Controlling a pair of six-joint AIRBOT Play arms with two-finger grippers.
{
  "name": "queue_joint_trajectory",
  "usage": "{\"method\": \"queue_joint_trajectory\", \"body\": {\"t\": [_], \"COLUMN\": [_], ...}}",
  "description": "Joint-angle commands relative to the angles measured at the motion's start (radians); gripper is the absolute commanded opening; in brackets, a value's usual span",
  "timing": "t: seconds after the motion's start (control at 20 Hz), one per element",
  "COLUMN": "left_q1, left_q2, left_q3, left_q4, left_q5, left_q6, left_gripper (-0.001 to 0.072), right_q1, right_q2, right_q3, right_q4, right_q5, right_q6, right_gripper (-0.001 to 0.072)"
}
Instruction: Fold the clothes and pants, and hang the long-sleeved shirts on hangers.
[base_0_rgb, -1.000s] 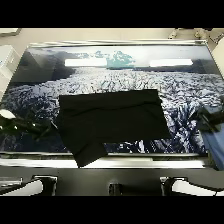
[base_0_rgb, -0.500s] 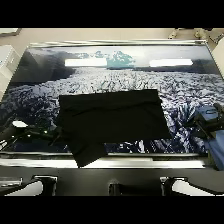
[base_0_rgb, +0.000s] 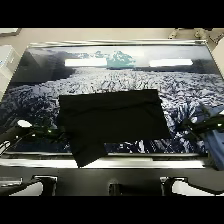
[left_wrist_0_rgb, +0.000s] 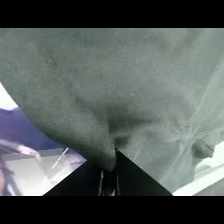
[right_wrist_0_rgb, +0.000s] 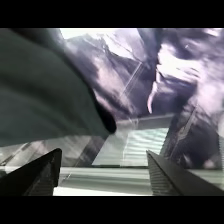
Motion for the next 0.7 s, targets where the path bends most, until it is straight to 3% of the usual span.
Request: {"method": "queue_joint_trajectory", "body": {"t": [0.0, 0.25, 0.4, 0.5, 0.65], "left_q1": [-0.001, -0.001, -0.001, -0.001, -0.001], "left_q2": [0.029, 0.045, 0.046, 0.046, 0.048], "left_q3": [0.001, 0.001, 0.001, 0.001, 0.023], "left_q4": [-0.019, -0.019, -0.019, -0.019, -0.021], "left_q5": [-0.027, -0.044, -0.044, -0.044, -0.074], "left_q6": [0.003, 0.002, 0.002, 0.002, 0.003], "left_gripper": [0.0026, 0.0026, 0.0026, 0.0026, 0.0026], "right_q1": [0.043, 0.043, 0.043, 0.063, 0.138], "right_q2": [-0.063, -0.124, -0.124, -0.123, -0.111], "right_q3": [-0.067, -0.069, -0.069, -0.069, -0.052], "right_q4": [0.048, 0.170, 0.180, 0.166, 0.159], "right_q5": [-0.079, -0.103, -0.085, -0.055, -0.016], "right_q6": [-0.017, -0.030, -0.018, -0.019, -0.067], "right_gripper": [0.0589, 0.0537, 0.0331, 0.0067, 0.0033]}}
